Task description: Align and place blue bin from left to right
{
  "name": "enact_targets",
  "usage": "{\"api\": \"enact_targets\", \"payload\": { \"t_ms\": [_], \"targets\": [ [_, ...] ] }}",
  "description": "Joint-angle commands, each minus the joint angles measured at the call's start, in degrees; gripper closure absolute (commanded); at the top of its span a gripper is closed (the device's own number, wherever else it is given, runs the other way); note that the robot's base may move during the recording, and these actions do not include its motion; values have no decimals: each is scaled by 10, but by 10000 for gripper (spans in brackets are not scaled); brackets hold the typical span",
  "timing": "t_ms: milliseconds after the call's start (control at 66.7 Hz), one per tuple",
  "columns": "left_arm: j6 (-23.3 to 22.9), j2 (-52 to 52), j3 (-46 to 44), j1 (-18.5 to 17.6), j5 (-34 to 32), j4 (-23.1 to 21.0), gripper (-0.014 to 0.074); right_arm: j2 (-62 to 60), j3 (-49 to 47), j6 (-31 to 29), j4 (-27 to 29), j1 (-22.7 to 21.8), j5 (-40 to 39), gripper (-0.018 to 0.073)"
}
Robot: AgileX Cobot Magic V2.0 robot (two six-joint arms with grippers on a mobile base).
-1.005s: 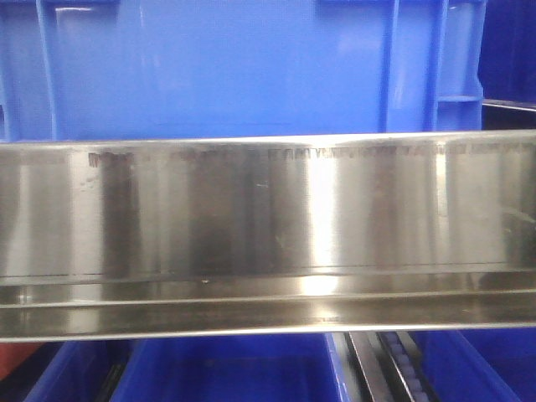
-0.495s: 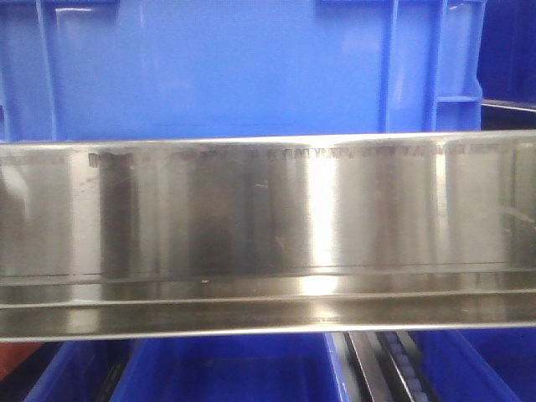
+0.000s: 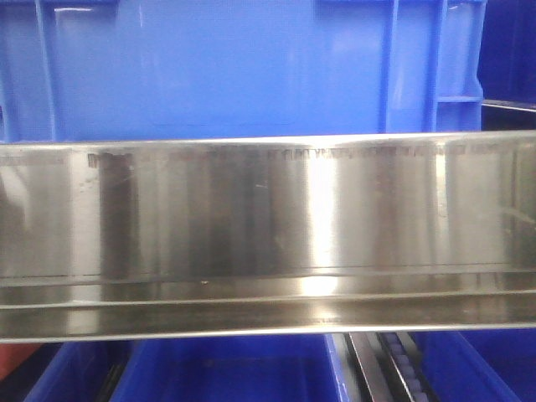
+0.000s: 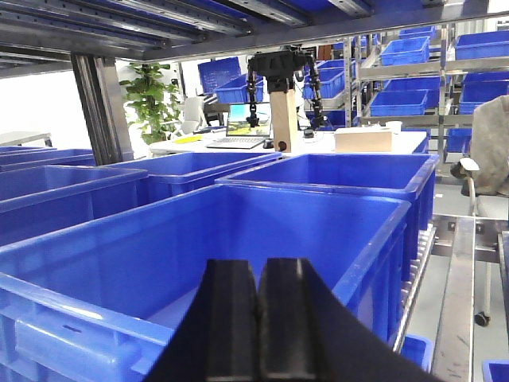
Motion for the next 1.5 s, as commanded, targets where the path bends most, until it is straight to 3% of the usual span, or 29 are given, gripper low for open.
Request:
{"api": "enact_targets", "payload": {
  "t_ms": [0,120,195,330,420,540,630,1275,1335,1485],
  "targets": [
    [0,-3,1,-3,-12,1,707,-4,1,-7,-11,-3,1,724],
    [0,-3,1,-3,-12,1,707,-10,13,-22,-10,-21,25,724],
    [0,-3,1,-3,-12,1,707,-23,35,-120,51,-54,-2,724],
    [0,-3,1,-3,-12,1,707,-67,109,-339,206,-154,-97,724],
    [0,-3,1,-3,-12,1,707,-110,172,-427,291,-215,-169,724],
    [0,-3,1,-3,-12,1,707,-176,246,-428,358,-284,-163,724],
    [0,-3,1,-3,-12,1,707,-219,281,-428,366,-309,-136,724],
    [0,-3,1,-3,-12,1,707,-317,420,-428,371,-354,-177,724],
    [0,-3,1,-3,-12,1,707,-331,420,-428,371,-355,-139,724],
    [0,-6,1,-3,-8,1,707,-331,420,-428,371,-356,-129,724]
  ]
}}
